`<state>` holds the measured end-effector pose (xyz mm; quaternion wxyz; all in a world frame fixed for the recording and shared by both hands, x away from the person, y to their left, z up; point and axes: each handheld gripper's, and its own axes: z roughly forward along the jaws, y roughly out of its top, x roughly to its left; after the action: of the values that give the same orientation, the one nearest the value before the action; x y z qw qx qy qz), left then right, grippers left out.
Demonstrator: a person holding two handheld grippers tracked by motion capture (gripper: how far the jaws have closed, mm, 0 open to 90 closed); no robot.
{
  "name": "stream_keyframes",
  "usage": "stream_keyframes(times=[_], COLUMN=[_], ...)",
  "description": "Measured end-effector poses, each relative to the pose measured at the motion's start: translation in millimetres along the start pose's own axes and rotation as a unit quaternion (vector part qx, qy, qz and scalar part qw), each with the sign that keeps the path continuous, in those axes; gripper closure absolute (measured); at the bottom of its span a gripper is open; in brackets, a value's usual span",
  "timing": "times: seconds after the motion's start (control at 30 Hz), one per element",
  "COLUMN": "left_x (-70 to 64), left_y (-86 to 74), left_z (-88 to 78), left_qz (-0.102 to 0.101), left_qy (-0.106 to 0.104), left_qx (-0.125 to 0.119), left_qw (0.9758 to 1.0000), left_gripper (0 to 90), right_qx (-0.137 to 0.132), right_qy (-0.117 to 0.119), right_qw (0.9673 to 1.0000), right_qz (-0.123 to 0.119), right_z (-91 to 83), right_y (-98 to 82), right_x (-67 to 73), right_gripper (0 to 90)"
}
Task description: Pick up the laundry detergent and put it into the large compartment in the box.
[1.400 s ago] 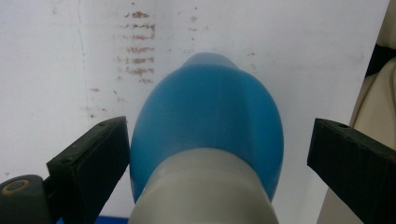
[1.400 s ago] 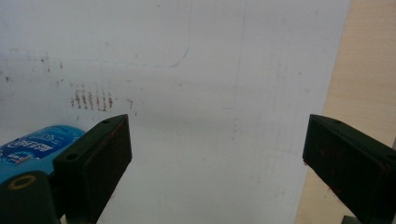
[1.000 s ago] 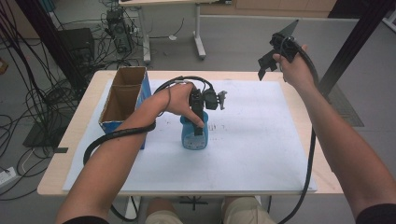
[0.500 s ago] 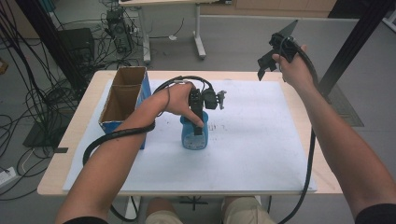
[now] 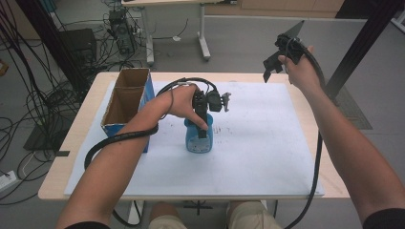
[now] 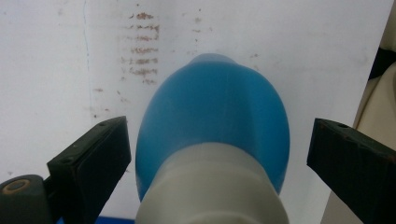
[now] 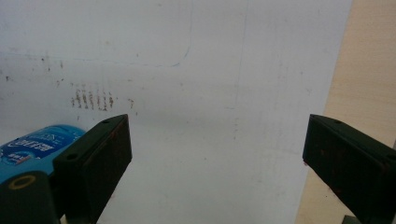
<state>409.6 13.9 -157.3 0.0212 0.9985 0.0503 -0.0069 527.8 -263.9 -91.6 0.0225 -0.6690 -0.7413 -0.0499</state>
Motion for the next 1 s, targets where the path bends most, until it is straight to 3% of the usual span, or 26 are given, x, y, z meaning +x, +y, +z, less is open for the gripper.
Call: stream_keyframes(times=[1.0], left_x=[-1.9], left_y=[-0.8], left_z=[3.1], left_qz=[0.001], left_qy=[0.006], left_qx=[0.003], left_qw=[1.0000], left_gripper=[9.5], right_qx=[0.000], right_qy=[0.001], right_qw=[1.0000], right_qz=[0.001], right_z=[0.1], right_y=[0.4], right_x=[1.0], right_gripper=[7.9])
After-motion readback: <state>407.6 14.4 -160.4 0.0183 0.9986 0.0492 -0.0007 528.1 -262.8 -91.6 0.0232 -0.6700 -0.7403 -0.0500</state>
